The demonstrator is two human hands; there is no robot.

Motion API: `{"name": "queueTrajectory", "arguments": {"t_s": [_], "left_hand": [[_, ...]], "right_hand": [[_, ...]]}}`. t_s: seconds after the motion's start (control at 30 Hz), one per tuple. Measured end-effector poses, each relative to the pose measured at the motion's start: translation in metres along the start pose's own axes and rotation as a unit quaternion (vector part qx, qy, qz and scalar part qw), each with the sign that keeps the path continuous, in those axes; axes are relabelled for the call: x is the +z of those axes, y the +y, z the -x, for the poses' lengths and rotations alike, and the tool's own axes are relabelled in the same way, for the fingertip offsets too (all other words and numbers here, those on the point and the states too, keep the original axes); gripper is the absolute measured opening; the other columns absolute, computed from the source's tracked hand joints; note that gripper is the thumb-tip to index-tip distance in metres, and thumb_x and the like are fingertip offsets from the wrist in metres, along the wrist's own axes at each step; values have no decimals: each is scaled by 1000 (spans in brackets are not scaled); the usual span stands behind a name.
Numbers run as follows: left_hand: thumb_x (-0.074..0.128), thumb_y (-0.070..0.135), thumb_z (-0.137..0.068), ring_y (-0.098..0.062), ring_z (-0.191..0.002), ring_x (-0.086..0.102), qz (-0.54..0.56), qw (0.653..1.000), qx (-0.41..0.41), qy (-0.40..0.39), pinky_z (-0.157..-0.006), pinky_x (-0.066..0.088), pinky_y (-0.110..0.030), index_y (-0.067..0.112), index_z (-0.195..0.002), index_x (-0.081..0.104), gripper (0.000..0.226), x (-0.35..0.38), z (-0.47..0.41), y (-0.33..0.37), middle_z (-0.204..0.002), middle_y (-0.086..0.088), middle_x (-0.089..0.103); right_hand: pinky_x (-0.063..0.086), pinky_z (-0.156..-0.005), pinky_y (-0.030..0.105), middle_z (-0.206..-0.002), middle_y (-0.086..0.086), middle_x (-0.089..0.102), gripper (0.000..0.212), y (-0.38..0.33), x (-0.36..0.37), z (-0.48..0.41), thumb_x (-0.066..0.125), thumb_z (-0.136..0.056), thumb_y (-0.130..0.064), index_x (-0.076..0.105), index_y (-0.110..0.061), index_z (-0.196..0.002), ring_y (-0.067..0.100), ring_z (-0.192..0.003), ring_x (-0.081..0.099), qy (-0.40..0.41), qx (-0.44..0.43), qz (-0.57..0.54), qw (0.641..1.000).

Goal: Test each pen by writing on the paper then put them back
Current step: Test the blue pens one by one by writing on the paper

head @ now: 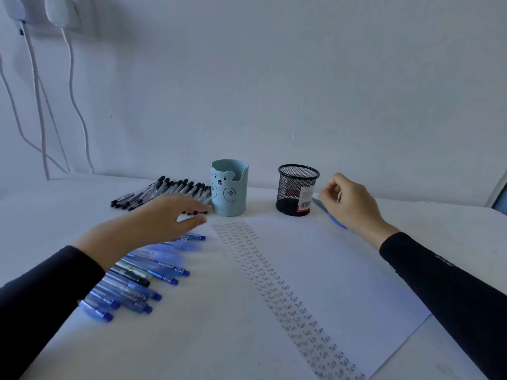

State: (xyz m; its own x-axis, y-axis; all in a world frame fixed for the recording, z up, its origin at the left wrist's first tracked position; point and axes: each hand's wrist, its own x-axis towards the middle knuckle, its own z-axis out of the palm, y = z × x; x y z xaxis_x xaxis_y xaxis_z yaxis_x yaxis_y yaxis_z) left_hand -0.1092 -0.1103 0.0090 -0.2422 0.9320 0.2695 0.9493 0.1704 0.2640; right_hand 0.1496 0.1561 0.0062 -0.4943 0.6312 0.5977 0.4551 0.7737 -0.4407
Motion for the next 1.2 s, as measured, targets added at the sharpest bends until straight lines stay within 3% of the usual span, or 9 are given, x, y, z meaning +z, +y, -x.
{"name": "queueTrajectory", "arguments": {"t_s": [0.07, 0.2, 0.3, 0.43, 0.57, 0.77, 0.93, 1.03, 1.2], "left_hand": [[64, 35, -90, 12, -83, 59, 7, 1000, -18, 15, -85, 47, -17, 34, -111, 68, 21, -9, 2, -11, -99, 24, 65], [72, 38, -82, 12, -80, 59, 24, 998, -62, -18, -67, 42, -5, 36, -92, 74, 10, -18, 5, -23, -81, 23, 66], [75, 31, -82, 7, -75, 60, 3, 997, -78, -22, -68, 40, -5, 28, -92, 77, 11, -18, 4, -28, -80, 22, 65], [71, 30, -86, -5, -82, 60, -57, 993, -87, -49, -79, 48, -23, 25, -92, 78, 10, -18, 3, -27, -83, 12, 66], [65, 26, -91, -1, -84, 61, -69, 994, -78, -45, -66, 40, -7, 25, -92, 72, 7, -12, 3, -30, -87, 14, 63], [64, 19, -92, 0, -81, 58, -58, 996, -60, -32, -66, 38, -9, 29, -89, 59, 12, -11, 4, -32, -85, 18, 59], [67, 21, -89, -6, -81, 60, -3, 997, 66, 36, -80, 49, -22, 17, -94, 65, 7, 3, 0, 13, -90, 10, 61], [63, 28, -91, -5, -85, 58, 22, 991, 126, 24, -81, 47, -16, 15, -102, 66, 18, 26, 0, 50, -96, 11, 60], [54, 19, -97, -4, -101, 55, 27, 994, 103, 22, -98, 44, -22, 16, -125, 60, 29, 31, -4, 36, -119, 6, 61]], "right_hand": [[41, -60, 30, -63, -11, 57, 16, -16, 4, 6, 64, -87, -28, 52, -25, -77, 12, -57, 49, -69, -35, -54, 996], [42, -59, 31, -54, -10, 54, 18, -42, 21, 20, 66, -88, -28, 53, -28, -75, 8, -51, 42, -188, -109, -89, 972], [47, -60, 33, -56, -10, 54, 17, -49, 28, 28, 67, -87, -31, 54, -30, -75, 9, -52, 47, -189, -156, -65, 967], [42, -58, 26, -59, -11, 54, 16, -43, 27, 24, 68, -86, -30, 55, -28, -76, 7, -55, 47, -178, -142, -73, 971], [44, -62, 31, -61, -12, 58, 17, -33, 23, 16, 67, -86, -30, 54, -30, -75, 9, -54, 47, -176, -113, -63, 976], [44, -63, 31, -59, -12, 59, 20, -30, 21, 15, 66, -87, -32, 51, -33, -73, 9, -55, 46, -177, -112, -48, 977], [43, -63, 30, -58, -12, 58, 20, -33, 19, 14, 65, -87, -32, 51, -31, -73, 10, -56, 46, -179, -110, -37, 977], [43, -62, 29, -58, -11, 59, 20, -34, 17, 14, 65, -88, -31, 51, -31, -73, 9, -56, 46, -182, -104, -28, 977], [42, -64, 27, -71, -15, 62, 10, -54, 17, 21, 63, -87, -43, 62, -34, -82, 1, -64, 53, -209, -110, 5, 972]]}}
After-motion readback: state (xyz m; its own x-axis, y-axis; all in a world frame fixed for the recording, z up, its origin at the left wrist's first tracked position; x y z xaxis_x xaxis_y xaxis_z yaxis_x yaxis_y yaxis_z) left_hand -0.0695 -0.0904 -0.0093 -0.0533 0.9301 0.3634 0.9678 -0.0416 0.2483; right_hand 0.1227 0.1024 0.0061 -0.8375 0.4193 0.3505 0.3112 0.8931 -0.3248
